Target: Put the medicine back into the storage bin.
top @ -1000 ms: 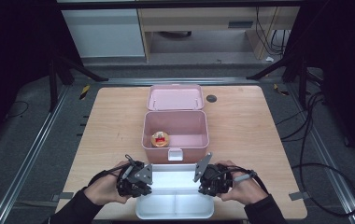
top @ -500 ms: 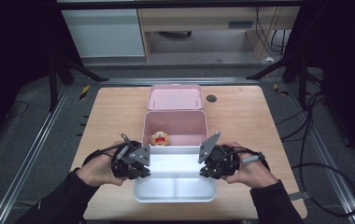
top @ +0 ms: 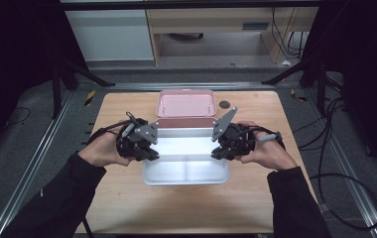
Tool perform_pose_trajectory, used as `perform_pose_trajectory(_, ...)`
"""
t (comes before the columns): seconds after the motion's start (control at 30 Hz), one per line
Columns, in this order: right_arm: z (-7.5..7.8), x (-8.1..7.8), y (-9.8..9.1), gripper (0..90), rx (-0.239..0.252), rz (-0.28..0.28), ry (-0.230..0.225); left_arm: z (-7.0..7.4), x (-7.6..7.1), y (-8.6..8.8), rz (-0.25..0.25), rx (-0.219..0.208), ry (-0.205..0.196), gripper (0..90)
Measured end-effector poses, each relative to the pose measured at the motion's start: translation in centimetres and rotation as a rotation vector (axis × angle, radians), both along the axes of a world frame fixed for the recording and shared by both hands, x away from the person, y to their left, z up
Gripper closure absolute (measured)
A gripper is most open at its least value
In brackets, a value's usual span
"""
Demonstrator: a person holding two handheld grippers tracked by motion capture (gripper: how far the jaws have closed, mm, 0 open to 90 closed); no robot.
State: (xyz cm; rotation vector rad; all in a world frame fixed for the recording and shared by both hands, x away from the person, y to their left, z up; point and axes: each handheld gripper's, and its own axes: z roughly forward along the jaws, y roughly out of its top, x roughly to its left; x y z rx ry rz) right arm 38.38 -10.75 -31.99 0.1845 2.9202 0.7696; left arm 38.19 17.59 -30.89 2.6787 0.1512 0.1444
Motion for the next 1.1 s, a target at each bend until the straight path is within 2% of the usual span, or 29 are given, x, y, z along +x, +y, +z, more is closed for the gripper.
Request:
perform_pose_trajectory(0.17, 0.7, 2.4, -0.1, 84.8, -0.001, -0.002, -0.02, 0.2, 2.3, 0.0, 0.008, -0.014, -0.007, 87.3)
perform_pose_trajectory(0.2, 0.7, 2.4, -0.1, 84.8, -0.001, -0.002, -0.02, 0.2, 2.3, 0.0, 0.008, -0.014, -0.007, 87.3)
perform_pose_trajectory(0.27, 0.9, 3.6, -0.2, 84.8, -0.004, -0.006, -0.024, 0.1, 3.5, 0.0, 0.007, -0.02, -0.008, 87.3)
perform_pose_trajectory(0.3, 0.9, 3.6, -0.2, 84.8, -0.004, -0.006, -0.024, 0.1, 3.5, 0.0, 0.007, -0.02, -0.008, 87.3)
perform_pose_trajectory(0.33, 0.8, 4.3, -0.2, 84.8, -0.002, -0.009, -0.026, 0.0, 4.3, 0.0, 0.006, -0.023, -0.006, 87.3)
perform_pose_trajectory(0.37, 0.8, 4.7, -0.2, 84.8, -0.002, -0.007, -0.027, 0.0, 4.3, 0.0, 0.006, -0.023, -0.006, 87.3)
perform_pose_trajectory(0.43, 0.7, 5.0, -0.1, 84.8, -0.005, -0.007, -0.033, -0.2, 5.3, 0.1, 0.009, -0.025, -0.004, 87.2)
perform_pose_trajectory(0.47, 0.5, 5.9, 0.0, 84.8, -0.004, -0.008, -0.032, -0.3, 5.6, 0.1, 0.009, -0.025, -0.004, 87.1)
perform_pose_trajectory(0.6, 0.1, 6.8, 0.1, 84.8, -0.001, -0.015, -0.026, -0.7, 7.0, 0.1, 0.014, -0.005, -0.003, 87.1)
perform_pose_trajectory(0.63, -0.3, 7.5, 0.1, 84.8, 0.001, -0.02, -0.025, -1.1, 7.7, 0.1, 0.021, -0.01, 0.004, 86.8)
perform_pose_trajectory(0.73, -0.6, 8.2, 0.1, 84.7, -0.001, -0.023, -0.017, -1.4, 8.3, 0.2, 0.025, -0.014, 0.008, 86.6)
perform_pose_trajectory(0.87, -1.3, 9.5, 0.2, 84.5, -0.019, -0.041, -0.006, -2.6, 9.9, -0.1, 0.035, -0.017, 0.025, 86.1)
perform_pose_trajectory(1.1, -3.0, 10.2, 0.4, 84.6, -0.05, -0.061, 0.016, -4.2, 11.0, -0.4, 0.041, 0.012, 0.051, 85.6)
